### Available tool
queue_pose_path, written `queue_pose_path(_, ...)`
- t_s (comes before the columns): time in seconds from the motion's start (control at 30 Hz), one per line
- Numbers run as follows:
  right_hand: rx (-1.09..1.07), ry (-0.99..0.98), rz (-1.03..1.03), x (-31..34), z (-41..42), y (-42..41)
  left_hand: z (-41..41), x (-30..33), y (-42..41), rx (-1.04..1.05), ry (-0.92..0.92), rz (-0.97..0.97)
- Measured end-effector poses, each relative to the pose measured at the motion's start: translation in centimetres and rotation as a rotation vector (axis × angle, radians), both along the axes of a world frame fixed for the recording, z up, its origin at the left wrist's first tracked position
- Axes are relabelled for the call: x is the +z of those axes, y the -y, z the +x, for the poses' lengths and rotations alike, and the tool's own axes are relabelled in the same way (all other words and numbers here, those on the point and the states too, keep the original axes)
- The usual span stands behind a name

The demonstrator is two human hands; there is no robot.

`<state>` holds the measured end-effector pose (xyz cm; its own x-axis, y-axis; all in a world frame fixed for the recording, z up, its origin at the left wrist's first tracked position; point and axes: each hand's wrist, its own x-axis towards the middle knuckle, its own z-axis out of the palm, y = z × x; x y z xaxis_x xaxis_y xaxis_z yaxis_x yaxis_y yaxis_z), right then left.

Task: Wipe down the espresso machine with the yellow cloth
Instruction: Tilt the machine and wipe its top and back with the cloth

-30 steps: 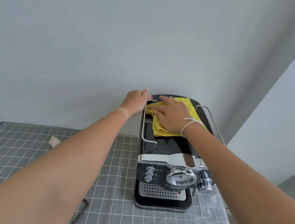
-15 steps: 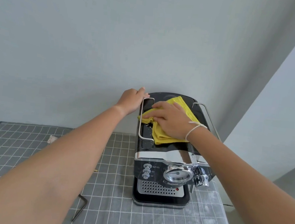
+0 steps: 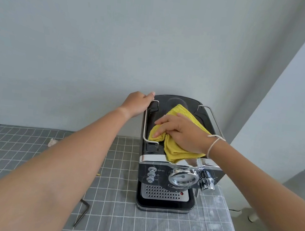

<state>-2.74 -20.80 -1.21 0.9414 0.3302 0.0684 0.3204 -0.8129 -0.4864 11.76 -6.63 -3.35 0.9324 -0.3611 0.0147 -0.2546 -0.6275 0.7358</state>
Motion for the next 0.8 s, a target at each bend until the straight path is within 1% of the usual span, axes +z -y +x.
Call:
queue_pose_path(0.1, -0.042, 0.030, 0.017, 0.1, 1.1, -0.2, -0.1, 0.6, 0.6, 0.013, 0.003, 0.080)
queue_pose_path(0.2, -0.066, 0.043, -0.069, 0.1, 2.4, -1.3, -0.3, 1.1, 1.1, 0.021, 0.013, 0.124)
queue_pose_path(0.23, -0.058, 0.045, -0.064, 0.0, 2.3, -1.3, -0.5, 1.1, 1.2, 0.022, 0.028, 0.135)
queue_pose_path(0.37, -0.062, 0.007, 0.112, 0.2, -0.3, 0.0, -0.7, 0.5, 1.3, 0.032, 0.085, 0.168)
queue_pose_path(0.47, -0.081, 0.006, 0.133, 0.5, -0.7, 0.1, -0.8, 0.6, 1.4, 0.033, 0.106, 0.183)
queue_pose_path(0.57, -0.044, 0.062, 0.015, 0.3, 0.5, -1.2, -1.0, 0.8, 1.6, 0.044, 0.143, 0.204)
queue_pose_path(0.63, 0.001, 0.061, -0.077, 0.2, 0.8, -1.8, -1.1, 0.8, 1.6, 0.044, 0.160, 0.211)
queue_pose_path(0.67, 0.020, 0.054, -0.083, 0.1, 0.8, -1.8, -1.1, 0.8, 1.5, 0.040, 0.168, 0.212)
queue_pose_path(0.73, 0.032, 0.016, -0.031, 0.1, 0.5, -1.1, -1.2, 0.8, 1.3, 0.031, 0.182, 0.220)
queue_pose_path(0.8, -0.002, -0.038, 0.062, 0.2, 0.0, -0.1, -1.2, 0.7, 1.3, 0.023, 0.196, 0.226)
